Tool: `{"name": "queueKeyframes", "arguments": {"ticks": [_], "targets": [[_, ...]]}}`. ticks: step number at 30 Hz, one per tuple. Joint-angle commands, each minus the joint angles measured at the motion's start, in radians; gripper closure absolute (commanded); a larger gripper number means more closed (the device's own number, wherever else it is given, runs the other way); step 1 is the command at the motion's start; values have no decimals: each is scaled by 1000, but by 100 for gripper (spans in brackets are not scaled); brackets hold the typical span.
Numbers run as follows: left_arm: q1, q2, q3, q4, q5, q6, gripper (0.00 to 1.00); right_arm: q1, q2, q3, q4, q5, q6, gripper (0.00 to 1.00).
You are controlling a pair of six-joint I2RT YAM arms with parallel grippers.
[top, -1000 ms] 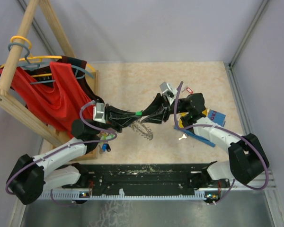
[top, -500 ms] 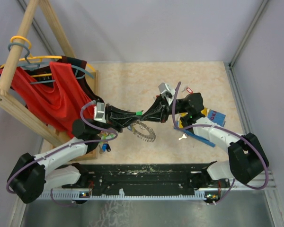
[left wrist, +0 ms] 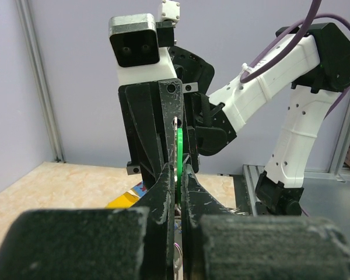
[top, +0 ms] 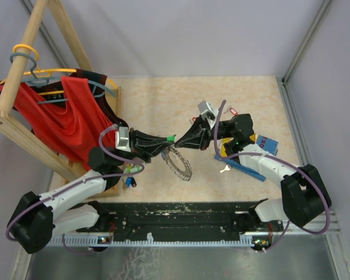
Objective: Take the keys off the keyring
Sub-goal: Remove the key from the keyring.
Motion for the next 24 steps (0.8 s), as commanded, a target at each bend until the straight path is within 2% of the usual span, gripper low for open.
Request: {"name": "queueKeyframes", "arguments": {"ticks": [1, 10, 24], "targets": [[0, -44, -13, -1, -26, 50, 100, -28, -39, 15, 103, -30, 39, 100], [0, -65, -56, -11, -48, 87, 100, -28, -37, 16, 108, -43, 58, 100], [2, -56, -22, -66, -66, 173, 100, -8, -30, 22, 84, -71, 40, 100]]}}
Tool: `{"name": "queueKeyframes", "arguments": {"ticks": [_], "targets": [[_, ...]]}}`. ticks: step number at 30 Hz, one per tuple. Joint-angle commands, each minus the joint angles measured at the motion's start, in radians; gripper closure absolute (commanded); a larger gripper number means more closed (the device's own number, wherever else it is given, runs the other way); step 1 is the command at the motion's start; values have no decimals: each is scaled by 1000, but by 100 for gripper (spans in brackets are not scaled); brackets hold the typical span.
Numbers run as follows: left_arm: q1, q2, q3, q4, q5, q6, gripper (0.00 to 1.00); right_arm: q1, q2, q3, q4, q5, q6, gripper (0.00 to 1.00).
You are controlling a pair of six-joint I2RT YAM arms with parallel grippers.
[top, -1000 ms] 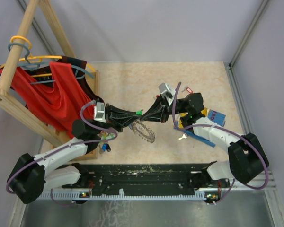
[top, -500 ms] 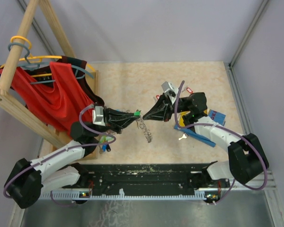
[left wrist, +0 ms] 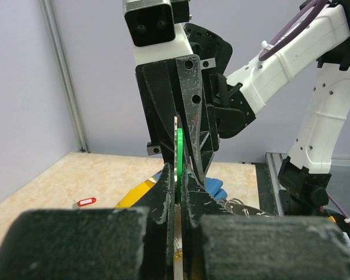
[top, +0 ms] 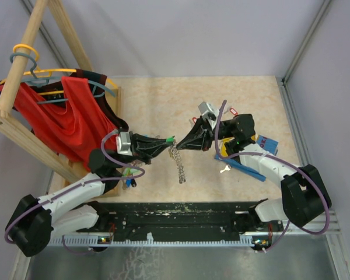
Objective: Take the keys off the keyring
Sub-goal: Remove the key from the keyring.
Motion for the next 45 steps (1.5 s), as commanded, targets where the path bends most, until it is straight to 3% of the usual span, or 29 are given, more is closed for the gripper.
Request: {"name": "queueKeyframes", "arguments": {"ticks": [1, 28, 45], "targets": [[2, -16, 27, -18, -31, 51, 100, 8, -29, 22, 39, -13, -17, 100], [2, 20, 135, -146, -10, 52, 100, 23, -31, 45, -154, -4, -161, 100], [0, 34, 150, -116, 25, -37, 100, 25, -33, 72, -320, 20, -275, 100]]}}
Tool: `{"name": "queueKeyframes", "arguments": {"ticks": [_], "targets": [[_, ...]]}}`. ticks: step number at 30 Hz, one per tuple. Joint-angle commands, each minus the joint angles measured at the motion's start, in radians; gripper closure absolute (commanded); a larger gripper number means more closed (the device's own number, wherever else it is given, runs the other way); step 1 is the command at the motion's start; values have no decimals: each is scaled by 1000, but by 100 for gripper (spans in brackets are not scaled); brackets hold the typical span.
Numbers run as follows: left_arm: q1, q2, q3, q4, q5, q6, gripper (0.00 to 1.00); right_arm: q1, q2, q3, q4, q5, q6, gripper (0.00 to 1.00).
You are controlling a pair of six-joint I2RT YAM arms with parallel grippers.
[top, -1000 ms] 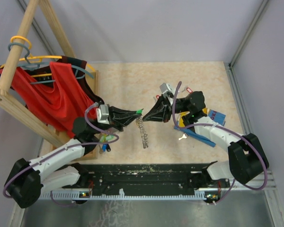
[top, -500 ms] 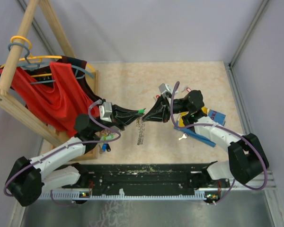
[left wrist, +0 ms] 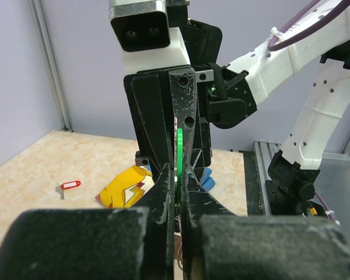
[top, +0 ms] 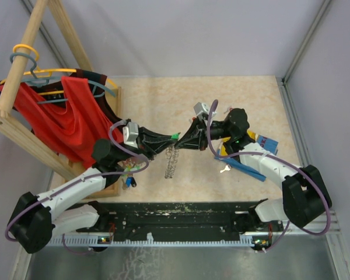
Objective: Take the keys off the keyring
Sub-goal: Remove the key from the keyring.
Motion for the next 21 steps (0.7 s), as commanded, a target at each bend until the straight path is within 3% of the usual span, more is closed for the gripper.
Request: {"name": "queueKeyframes", "arguments": {"ticks": [1, 10, 21], "targets": [[0, -4, 39, 68, -4, -25, 100, 14, -30, 48, -26, -15, -37, 100], [2, -81, 0, -30, -57, 35, 100, 6, -24, 8, 295, -69, 196, 100], [2, -145, -40, -84, -80, 42, 100, 4, -20, -6, 327, -79, 188, 100]]}}
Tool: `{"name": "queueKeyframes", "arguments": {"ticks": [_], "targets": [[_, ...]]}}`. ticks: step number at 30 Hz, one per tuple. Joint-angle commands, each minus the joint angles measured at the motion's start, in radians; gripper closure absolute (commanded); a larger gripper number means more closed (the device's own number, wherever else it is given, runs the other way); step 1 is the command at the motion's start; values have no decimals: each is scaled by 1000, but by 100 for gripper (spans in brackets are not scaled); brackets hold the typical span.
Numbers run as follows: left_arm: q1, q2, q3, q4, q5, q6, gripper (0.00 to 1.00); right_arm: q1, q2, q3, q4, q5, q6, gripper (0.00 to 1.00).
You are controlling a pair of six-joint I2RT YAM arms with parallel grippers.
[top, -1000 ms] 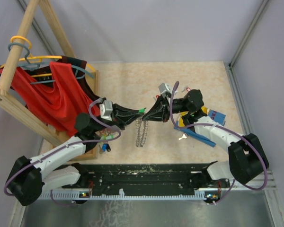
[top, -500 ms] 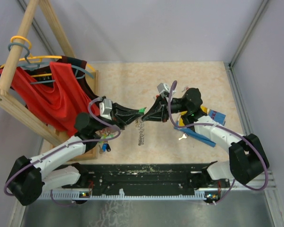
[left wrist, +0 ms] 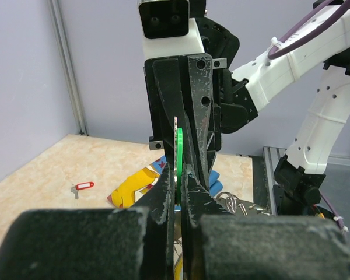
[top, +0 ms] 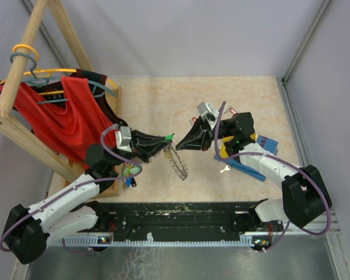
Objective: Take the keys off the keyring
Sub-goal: Remove the key from the keyring.
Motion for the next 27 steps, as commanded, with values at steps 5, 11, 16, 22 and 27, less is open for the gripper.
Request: {"name": "queueKeyframes", "arguments": {"ticks": [5, 11, 16, 22, 27], "targets": [[2, -12, -4, -14, -28, -7, 100, 2, -20, -18, 84, -34, -39, 100], [2, 4, 4, -30, -40, -15, 100, 2, -22, -33, 64, -42, -110, 100], [2, 21, 17, -36, -43, 0, 100, 2, -25, -25, -71, -38, -220, 100], [2, 38, 37, -54, -54, 6, 100, 3, -39, 10, -306, -20, -397, 100], [2, 38, 43, -69, -53, 9, 100, 58, -40, 188, -1085, 110, -1024, 100]]}}
